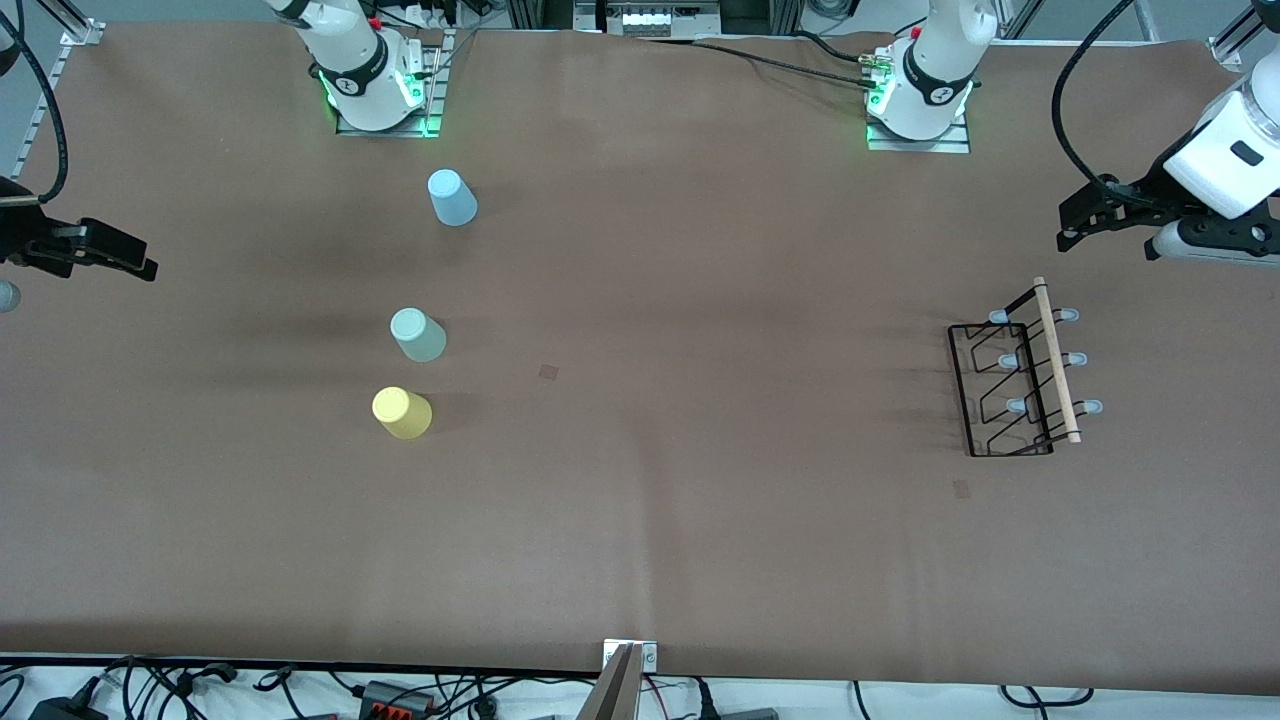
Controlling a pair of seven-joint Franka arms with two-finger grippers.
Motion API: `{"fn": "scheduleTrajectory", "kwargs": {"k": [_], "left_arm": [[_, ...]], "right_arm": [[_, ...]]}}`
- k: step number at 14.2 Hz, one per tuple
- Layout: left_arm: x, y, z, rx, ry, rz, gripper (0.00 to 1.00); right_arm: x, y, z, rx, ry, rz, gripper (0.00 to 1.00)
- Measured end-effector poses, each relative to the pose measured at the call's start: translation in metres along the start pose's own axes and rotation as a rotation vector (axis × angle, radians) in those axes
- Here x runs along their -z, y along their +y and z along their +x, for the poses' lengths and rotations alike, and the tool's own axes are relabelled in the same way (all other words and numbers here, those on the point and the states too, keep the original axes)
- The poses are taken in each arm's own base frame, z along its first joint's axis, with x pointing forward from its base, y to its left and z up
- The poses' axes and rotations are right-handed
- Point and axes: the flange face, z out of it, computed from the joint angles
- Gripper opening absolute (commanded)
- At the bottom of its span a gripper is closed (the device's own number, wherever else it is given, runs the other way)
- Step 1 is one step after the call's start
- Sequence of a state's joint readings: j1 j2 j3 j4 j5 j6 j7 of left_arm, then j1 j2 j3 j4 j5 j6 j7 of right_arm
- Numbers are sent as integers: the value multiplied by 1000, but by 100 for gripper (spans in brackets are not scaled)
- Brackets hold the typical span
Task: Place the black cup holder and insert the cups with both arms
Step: 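Move the right gripper toward the pale teal cup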
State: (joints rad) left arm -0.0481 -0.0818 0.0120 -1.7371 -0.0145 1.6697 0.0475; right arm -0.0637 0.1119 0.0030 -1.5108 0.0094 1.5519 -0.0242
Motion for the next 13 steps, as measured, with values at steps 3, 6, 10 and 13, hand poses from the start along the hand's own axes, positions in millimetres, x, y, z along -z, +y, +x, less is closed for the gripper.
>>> {"fn": "scheduleTrajectory", "kwargs": {"k": [3,6,10,13], "left_arm": [[1,0,0,0,2,0,100],[1,0,0,-1,3,0,100],[2,0,0,-1,4,0,100],[2,0,0,-1,4,0,100]], "right_arm": [[-2,1,-2,-8,-20,1,100],[-5,0,-2,-8,-35,6,100],[-54,-13,16,27,-134,9,100],[-105,-25,31,46,-113,6,100]]}}
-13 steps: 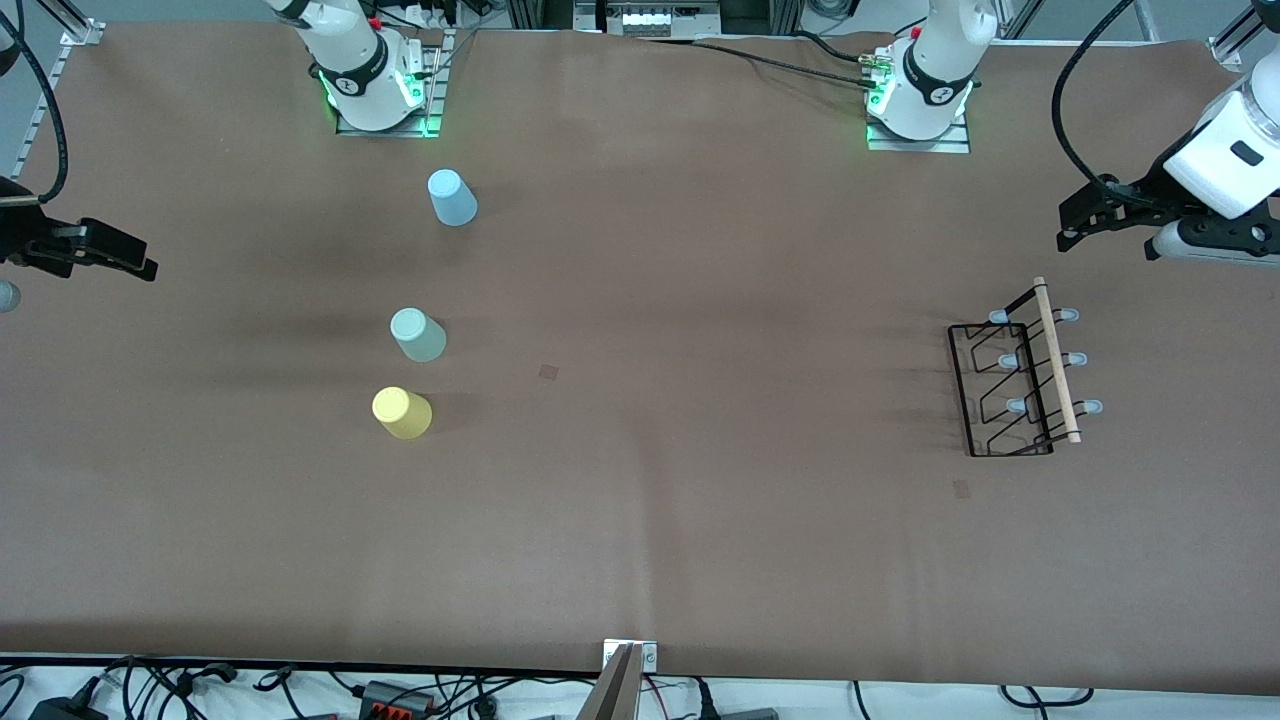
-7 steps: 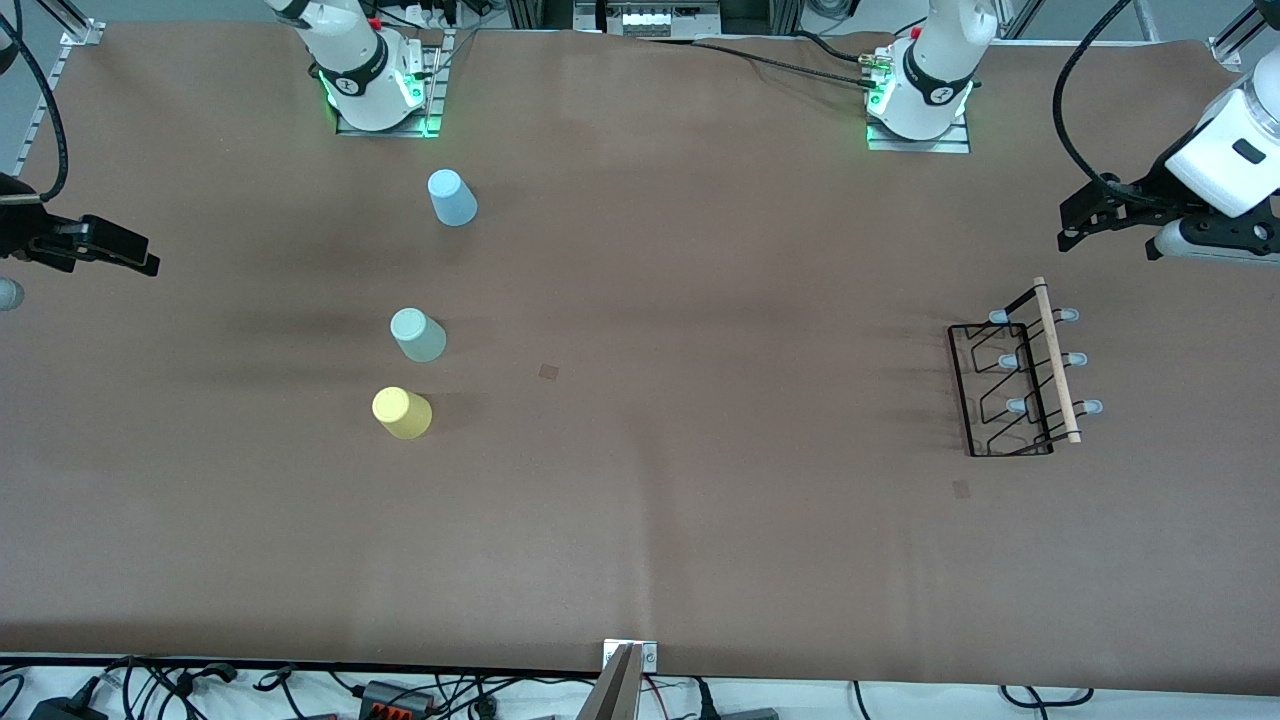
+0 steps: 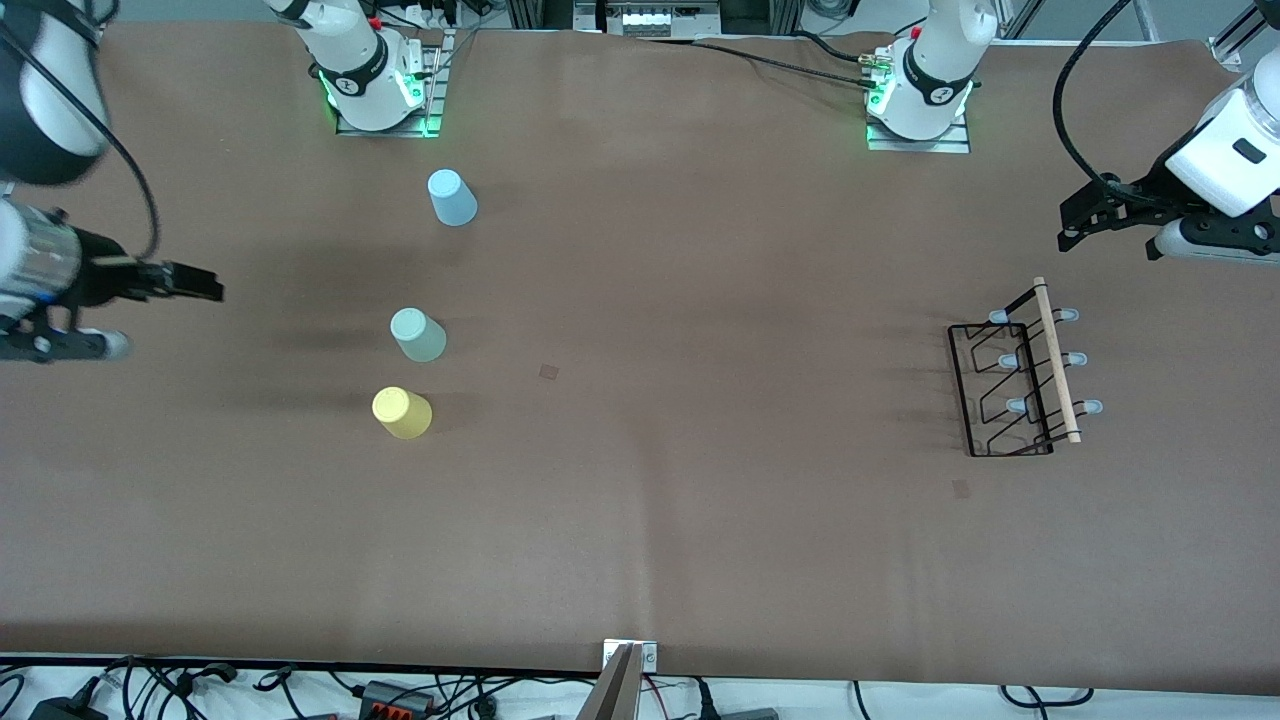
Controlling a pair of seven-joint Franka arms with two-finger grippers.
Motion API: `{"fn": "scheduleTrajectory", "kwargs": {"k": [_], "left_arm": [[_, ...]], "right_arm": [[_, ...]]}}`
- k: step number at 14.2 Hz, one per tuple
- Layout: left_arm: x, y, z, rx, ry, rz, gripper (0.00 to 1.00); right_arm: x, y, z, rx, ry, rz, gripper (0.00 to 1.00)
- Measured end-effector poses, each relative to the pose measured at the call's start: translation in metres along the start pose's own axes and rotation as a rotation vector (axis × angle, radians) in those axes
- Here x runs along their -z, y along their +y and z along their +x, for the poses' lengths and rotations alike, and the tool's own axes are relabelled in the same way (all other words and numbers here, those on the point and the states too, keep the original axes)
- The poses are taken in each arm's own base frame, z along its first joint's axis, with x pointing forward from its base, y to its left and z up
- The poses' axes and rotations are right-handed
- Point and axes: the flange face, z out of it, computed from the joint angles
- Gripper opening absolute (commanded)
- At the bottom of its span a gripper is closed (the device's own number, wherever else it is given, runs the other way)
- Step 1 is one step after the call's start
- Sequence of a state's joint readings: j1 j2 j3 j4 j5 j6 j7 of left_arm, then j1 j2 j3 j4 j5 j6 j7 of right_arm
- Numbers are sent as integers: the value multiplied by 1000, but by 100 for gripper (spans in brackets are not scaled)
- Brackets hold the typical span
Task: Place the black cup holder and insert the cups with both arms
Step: 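Move the right gripper toward the pale teal cup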
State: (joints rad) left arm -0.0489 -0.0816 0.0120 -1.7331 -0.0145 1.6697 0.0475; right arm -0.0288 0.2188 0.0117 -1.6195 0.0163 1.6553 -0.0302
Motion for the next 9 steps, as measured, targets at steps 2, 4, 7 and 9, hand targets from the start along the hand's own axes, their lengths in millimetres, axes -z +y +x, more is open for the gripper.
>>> {"fn": "scheduleTrajectory", "kwargs": {"k": [2,4,7,9], "left_arm": [[0,0,0,0,0,0,100],[0,0,0,0,0,0,100],[0,0,0,0,0,0,100],[0,0,0,0,0,0,100]], "right_arm": [[-40,-4,0,6,67,-4,100],[-88,-17,-12,19,119,-8,100],[-143,-55,-30,-5,185,-8,100],[-164,-86,-36,-54,201,-1,100]]}}
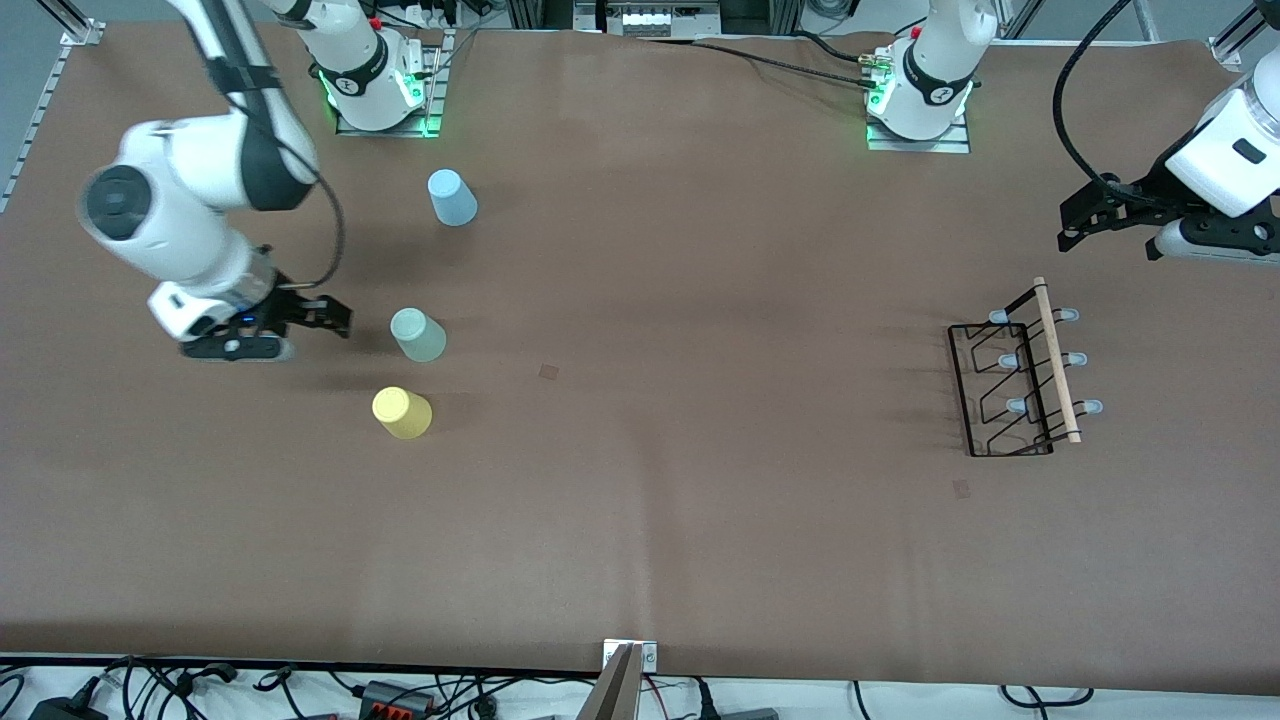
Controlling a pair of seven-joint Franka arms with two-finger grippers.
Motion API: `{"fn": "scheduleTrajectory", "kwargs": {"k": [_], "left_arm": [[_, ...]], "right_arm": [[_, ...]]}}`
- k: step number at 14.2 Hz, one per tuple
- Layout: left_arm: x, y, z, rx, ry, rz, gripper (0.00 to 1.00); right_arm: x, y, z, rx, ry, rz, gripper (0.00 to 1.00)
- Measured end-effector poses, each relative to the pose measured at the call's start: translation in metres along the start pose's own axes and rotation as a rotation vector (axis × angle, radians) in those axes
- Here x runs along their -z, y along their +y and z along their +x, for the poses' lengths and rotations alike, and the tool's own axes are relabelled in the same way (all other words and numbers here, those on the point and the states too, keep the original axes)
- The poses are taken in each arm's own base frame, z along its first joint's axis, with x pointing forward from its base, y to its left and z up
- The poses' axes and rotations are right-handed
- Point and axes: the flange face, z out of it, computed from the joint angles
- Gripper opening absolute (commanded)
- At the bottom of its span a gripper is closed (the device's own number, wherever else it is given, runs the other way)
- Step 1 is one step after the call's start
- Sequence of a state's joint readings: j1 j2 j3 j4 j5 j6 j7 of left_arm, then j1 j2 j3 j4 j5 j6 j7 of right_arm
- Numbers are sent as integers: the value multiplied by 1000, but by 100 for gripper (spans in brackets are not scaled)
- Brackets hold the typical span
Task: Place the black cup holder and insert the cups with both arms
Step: 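Move the right gripper toward the pale teal cup, then lower the right gripper around the pale teal cup and close it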
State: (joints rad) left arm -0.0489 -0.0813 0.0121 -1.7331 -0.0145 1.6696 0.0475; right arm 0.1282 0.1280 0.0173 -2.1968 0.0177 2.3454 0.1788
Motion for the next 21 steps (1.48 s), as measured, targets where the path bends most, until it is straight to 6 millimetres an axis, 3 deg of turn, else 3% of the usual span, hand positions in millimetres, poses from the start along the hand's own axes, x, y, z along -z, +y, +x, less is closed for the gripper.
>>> {"fn": "scheduleTrajectory", "kwargs": {"k": [4,8,14,21], "left_arm": [[0,0,0,0,0,0,100],[0,0,0,0,0,0,100],[0,0,0,1,-1,0,100],[0,0,0,1,-1,0,100]], "right_arm": [[-21,-48,-8,-90,14,7,100],[-38,-48,-8,-111,-6,0,100],[-16,-61,-11,-91,20,9,100],[-15,-64,-12,-87,21,10,100]]}}
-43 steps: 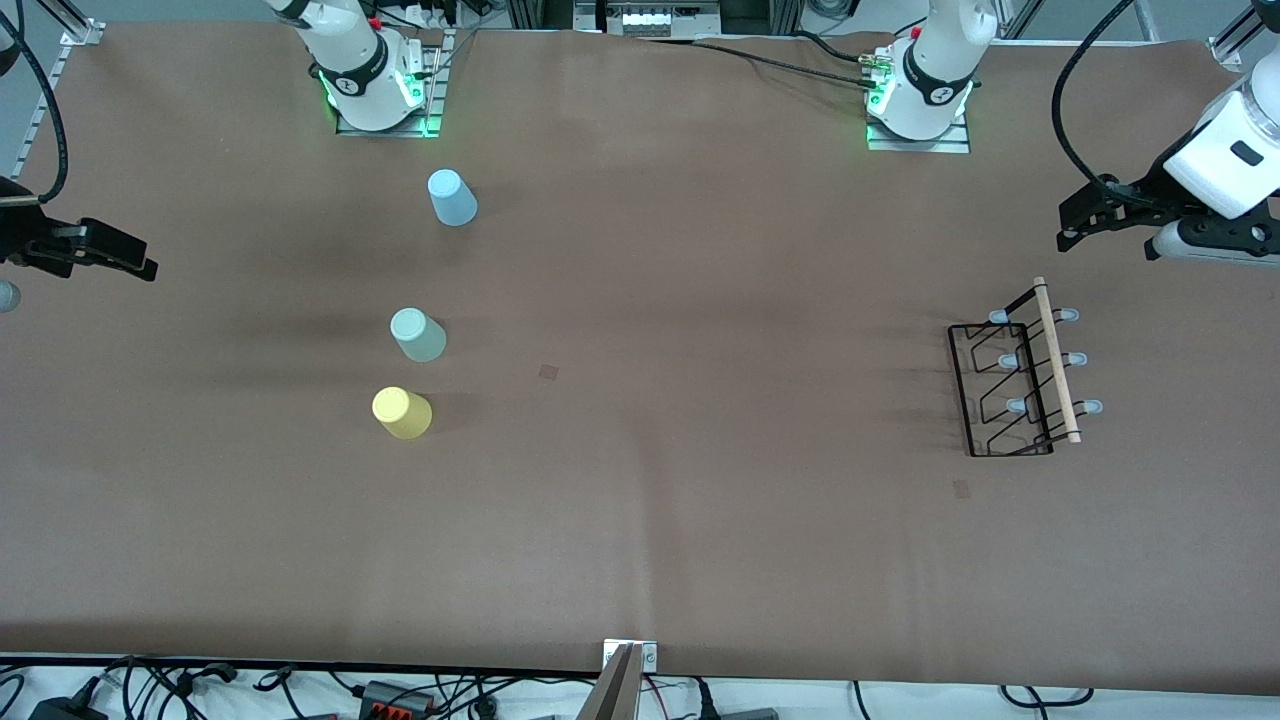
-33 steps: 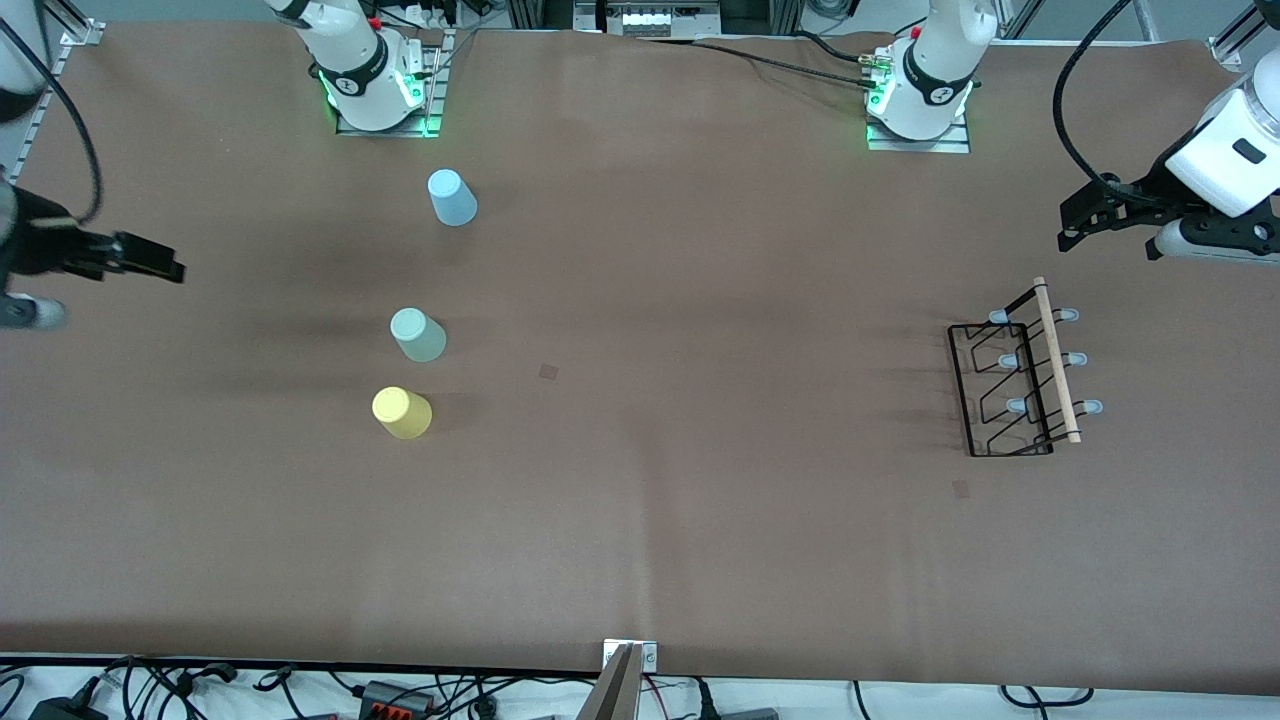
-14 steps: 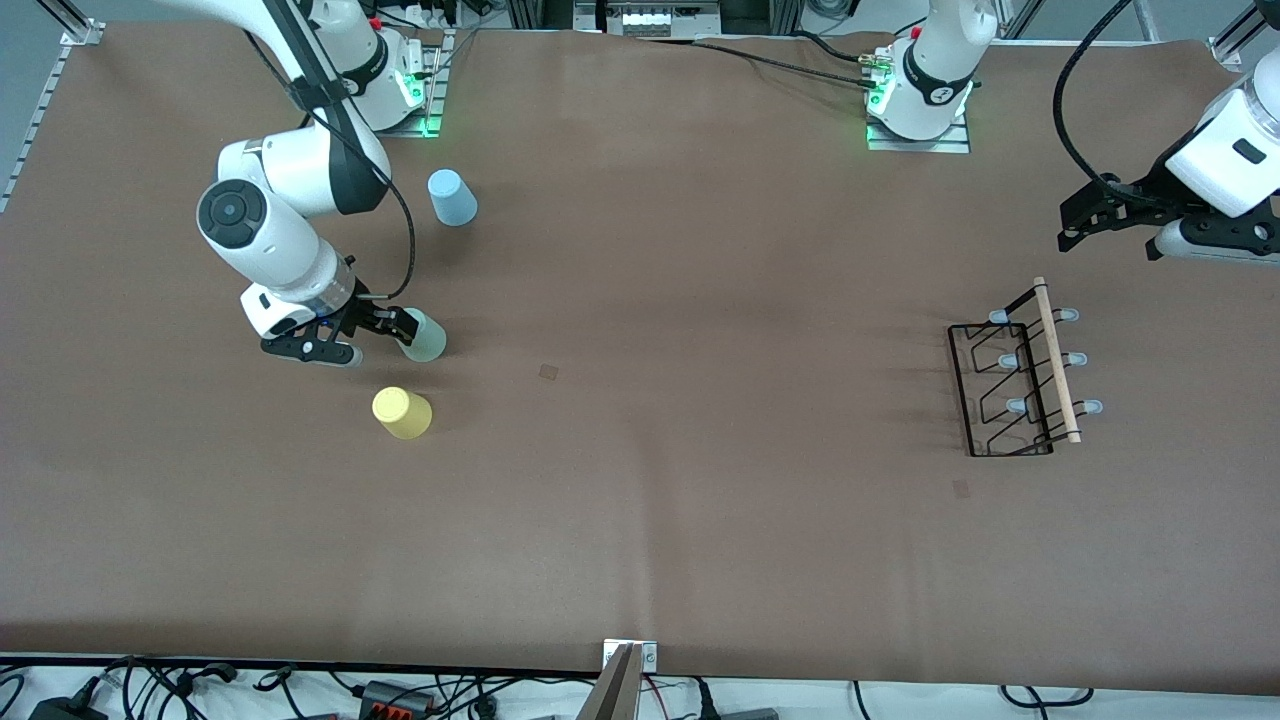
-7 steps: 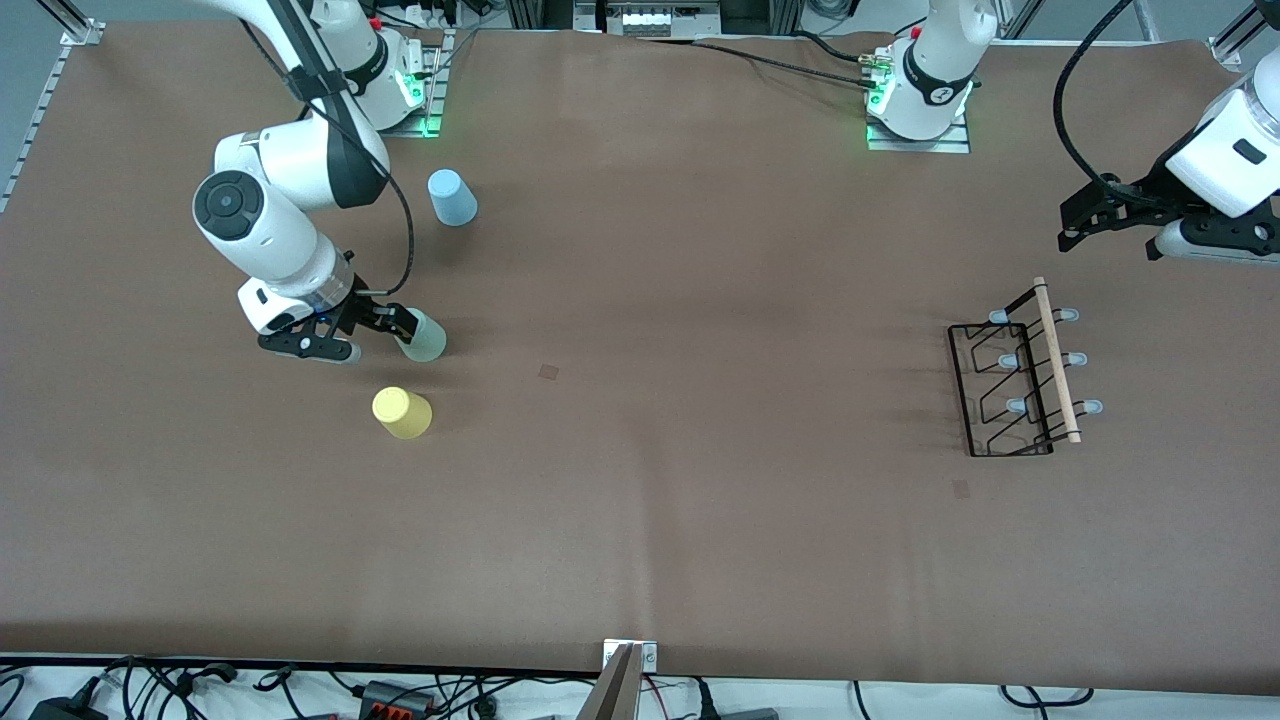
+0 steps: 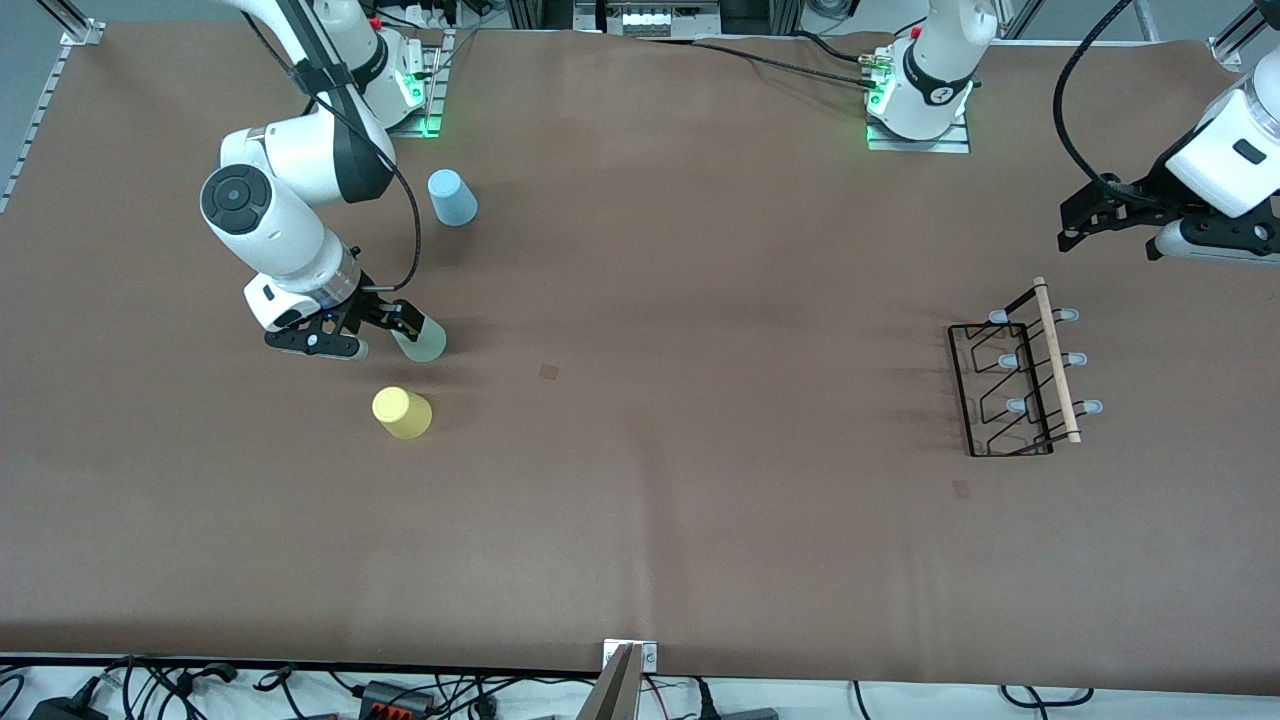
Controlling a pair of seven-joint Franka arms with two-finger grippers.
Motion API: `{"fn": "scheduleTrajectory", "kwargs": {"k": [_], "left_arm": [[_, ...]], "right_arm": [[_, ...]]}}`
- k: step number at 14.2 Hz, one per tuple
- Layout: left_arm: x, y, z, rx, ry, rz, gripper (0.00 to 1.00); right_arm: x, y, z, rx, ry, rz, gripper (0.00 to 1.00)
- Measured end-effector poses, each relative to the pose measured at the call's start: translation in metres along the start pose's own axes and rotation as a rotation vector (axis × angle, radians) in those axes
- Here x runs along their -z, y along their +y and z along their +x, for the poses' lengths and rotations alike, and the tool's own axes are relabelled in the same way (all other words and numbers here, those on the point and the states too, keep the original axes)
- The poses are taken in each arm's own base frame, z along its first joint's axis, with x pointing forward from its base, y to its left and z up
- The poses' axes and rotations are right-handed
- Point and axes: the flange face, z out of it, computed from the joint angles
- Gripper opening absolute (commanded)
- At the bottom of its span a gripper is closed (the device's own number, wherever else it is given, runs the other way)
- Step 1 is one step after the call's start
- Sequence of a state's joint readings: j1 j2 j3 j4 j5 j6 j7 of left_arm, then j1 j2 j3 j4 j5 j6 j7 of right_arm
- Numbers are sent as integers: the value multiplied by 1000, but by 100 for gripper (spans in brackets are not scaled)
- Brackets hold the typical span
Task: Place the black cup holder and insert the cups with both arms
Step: 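Lower the right gripper around the pale teal cup and close it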
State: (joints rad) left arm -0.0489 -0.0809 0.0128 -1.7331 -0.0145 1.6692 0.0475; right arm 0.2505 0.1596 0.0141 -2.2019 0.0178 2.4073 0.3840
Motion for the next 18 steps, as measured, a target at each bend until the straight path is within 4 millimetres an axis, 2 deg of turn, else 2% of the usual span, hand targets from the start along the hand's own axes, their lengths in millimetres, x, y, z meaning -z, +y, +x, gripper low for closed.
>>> {"fn": "scheduleTrajectory", "kwargs": {"k": [9,18], "left_arm": [[0,0,0,0,0,0,100],[0,0,0,0,0,0,100]], "right_arm": [[-4,1,-1,0,-12,-5,100],[-37,-5,-12,16,-49,-20,100]]}}
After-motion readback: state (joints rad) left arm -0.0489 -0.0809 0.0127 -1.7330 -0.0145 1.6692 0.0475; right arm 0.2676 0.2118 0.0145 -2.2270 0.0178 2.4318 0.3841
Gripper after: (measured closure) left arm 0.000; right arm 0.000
